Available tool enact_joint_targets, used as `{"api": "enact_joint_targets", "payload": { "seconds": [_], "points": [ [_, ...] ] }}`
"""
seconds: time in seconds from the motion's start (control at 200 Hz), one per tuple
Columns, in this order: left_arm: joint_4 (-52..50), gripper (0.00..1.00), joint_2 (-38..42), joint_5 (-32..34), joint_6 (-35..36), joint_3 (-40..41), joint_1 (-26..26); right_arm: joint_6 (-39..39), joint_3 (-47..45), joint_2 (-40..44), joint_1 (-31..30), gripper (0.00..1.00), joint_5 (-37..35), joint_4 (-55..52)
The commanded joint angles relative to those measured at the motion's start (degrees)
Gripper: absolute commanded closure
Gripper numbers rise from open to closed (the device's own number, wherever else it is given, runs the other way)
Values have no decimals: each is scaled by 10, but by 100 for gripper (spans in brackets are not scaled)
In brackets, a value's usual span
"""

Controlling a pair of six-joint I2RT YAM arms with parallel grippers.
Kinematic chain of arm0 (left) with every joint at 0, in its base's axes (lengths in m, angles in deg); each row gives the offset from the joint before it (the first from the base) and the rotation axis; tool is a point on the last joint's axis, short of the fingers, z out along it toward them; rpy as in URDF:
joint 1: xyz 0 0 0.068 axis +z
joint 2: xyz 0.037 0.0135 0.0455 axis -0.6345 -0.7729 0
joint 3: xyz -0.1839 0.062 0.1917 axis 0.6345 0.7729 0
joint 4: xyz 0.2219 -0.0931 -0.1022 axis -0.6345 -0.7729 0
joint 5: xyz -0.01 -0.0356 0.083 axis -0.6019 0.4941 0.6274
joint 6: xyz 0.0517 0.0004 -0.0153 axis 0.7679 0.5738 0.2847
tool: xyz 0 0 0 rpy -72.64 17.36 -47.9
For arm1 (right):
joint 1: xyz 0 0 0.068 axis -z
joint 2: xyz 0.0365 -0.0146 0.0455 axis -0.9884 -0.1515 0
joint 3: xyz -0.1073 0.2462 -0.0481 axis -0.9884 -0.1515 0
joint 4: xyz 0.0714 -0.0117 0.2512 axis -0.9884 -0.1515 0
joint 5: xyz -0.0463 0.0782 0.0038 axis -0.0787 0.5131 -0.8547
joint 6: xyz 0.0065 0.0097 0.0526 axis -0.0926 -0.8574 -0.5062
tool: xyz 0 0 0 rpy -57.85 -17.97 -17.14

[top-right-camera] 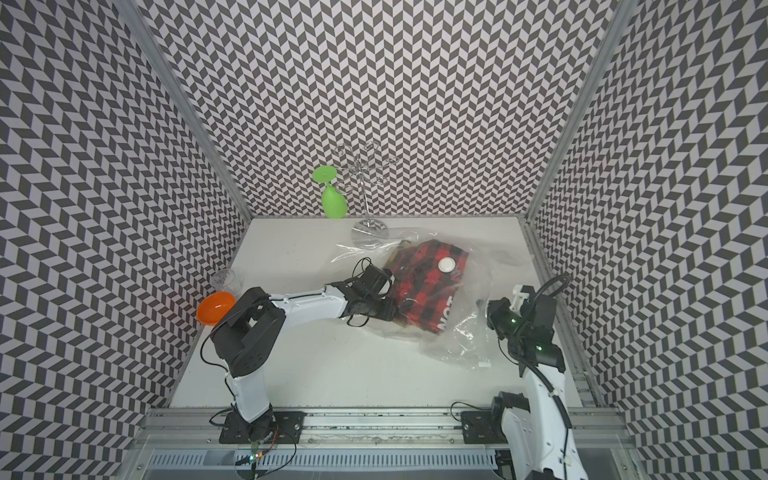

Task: Place the folded shirt into the vacuum bag
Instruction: Adjust the vacuum bag at the center of the board.

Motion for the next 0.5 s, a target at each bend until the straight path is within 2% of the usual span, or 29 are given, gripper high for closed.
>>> {"api": "enact_joint_targets", "payload": {
  "seconds": [0.0,0.15,0.3,0.401,0.496],
  "points": [
    [-12,50,-23,53,4,-27,29,-27,-22,12,-7,100,16,12],
    [-25,50,-38,65,4,-64,58,-79,-52,26,-51,100,5,65],
    [-47,49,-52,82,9,-108,78,-167,-68,49,-174,100,-66,112],
    [-49,49,-47,89,9,-107,100,-222,-69,51,-268,100,-128,122],
    [-64,49,-31,85,12,-109,108,-271,-79,54,-323,100,-165,147]
  ]
}}
